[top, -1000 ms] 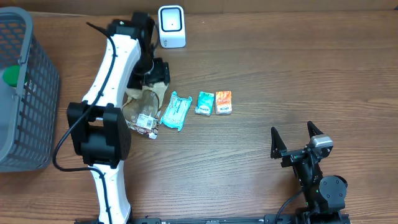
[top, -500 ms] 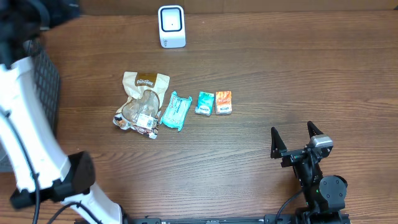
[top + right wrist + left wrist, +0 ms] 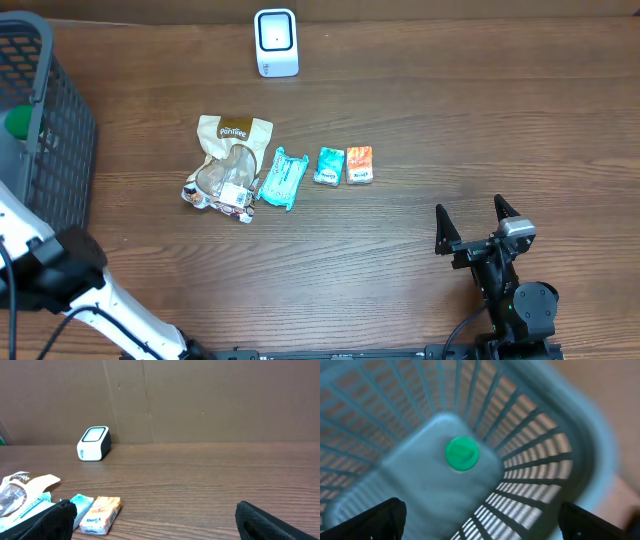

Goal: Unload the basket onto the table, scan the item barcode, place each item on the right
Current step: 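Reach the left gripper into the basket and grasp the green-lidded jar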

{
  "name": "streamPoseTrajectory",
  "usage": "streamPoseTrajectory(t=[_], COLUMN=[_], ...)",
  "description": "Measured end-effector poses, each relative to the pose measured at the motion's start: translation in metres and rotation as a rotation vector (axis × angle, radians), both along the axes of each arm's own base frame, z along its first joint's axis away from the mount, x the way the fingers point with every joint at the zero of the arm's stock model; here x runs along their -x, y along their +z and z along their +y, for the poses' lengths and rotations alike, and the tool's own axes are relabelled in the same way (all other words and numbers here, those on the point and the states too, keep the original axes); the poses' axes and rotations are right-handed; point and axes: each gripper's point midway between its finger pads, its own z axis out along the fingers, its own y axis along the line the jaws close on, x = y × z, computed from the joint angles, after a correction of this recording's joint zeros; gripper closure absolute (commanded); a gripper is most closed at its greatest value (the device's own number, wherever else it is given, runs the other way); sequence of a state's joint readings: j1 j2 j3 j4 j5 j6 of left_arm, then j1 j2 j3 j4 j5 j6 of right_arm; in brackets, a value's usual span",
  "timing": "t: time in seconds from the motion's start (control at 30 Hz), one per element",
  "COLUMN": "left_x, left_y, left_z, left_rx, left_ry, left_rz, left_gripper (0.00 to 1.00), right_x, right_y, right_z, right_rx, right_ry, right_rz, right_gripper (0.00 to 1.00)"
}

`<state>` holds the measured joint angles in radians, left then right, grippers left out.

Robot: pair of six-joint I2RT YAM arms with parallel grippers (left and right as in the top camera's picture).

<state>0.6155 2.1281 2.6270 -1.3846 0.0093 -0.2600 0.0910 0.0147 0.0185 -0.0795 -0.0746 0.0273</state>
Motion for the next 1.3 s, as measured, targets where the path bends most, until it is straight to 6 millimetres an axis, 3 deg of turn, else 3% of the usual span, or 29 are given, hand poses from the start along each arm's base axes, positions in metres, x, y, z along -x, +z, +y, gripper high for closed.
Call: streamPoseTrajectory(t=[0.2,0.47,1.3], left_x=[-0.015,-0.027,-0.045], left_y=[-0.067,-0.128,-0.199], left_z=[0.018,0.034,0.053], left_rx=[0.058,0.095,0.107], left_ry=[0.020,0.035,0.015], left_rz=[0.126,0.222,0.287], left_gripper=[0.03,0.04,0.03], right_x=[0.000,0.000,0.000], right_y=[0.000,0.000,0.000], right_z=[0.000,0.000,0.000], right_rx=[0.001,0.001,0.001], right_ry=[0.000,0.000,0.000], right_rz=[0.001,0.001,0.000], right_gripper=[0.00,0.00,0.00])
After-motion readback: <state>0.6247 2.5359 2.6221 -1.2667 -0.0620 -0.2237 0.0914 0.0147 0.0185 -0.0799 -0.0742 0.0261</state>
